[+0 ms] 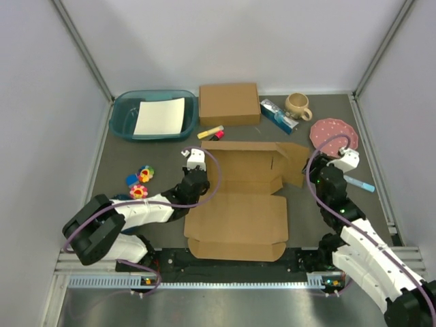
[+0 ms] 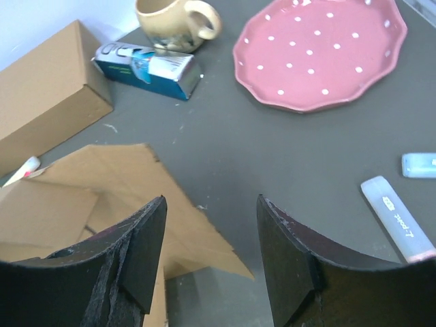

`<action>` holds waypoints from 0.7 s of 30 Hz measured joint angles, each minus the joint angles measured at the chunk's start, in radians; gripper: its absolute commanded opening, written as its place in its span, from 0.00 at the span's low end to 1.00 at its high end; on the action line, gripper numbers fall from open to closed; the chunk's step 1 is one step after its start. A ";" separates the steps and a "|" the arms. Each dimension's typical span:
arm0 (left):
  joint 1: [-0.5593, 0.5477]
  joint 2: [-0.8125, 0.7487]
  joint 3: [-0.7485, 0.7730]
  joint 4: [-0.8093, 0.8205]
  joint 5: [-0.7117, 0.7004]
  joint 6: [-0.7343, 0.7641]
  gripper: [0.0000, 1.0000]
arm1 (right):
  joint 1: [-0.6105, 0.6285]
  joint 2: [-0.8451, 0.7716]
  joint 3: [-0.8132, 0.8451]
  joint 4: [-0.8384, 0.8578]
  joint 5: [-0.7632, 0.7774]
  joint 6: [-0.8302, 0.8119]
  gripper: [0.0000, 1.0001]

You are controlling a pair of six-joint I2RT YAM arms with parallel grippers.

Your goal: Fold the paper box

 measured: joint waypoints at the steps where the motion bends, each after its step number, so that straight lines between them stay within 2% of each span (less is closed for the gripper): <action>1: 0.000 -0.002 -0.002 -0.001 0.002 0.000 0.00 | -0.024 -0.001 -0.014 0.008 -0.014 0.019 0.56; 9: -0.002 -0.016 -0.013 -0.001 0.003 0.001 0.00 | -0.117 0.006 -0.029 0.082 -0.058 0.112 0.57; 12: -0.002 -0.018 -0.014 -0.002 0.003 0.001 0.00 | -0.190 0.055 -0.021 0.104 -0.092 0.160 0.55; 16: -0.003 -0.018 -0.015 -0.001 0.004 0.000 0.00 | -0.279 0.180 -0.010 0.142 -0.156 0.225 0.51; 21: -0.003 -0.018 -0.015 -0.001 0.005 0.001 0.00 | -0.295 0.369 -0.010 0.217 -0.310 0.252 0.50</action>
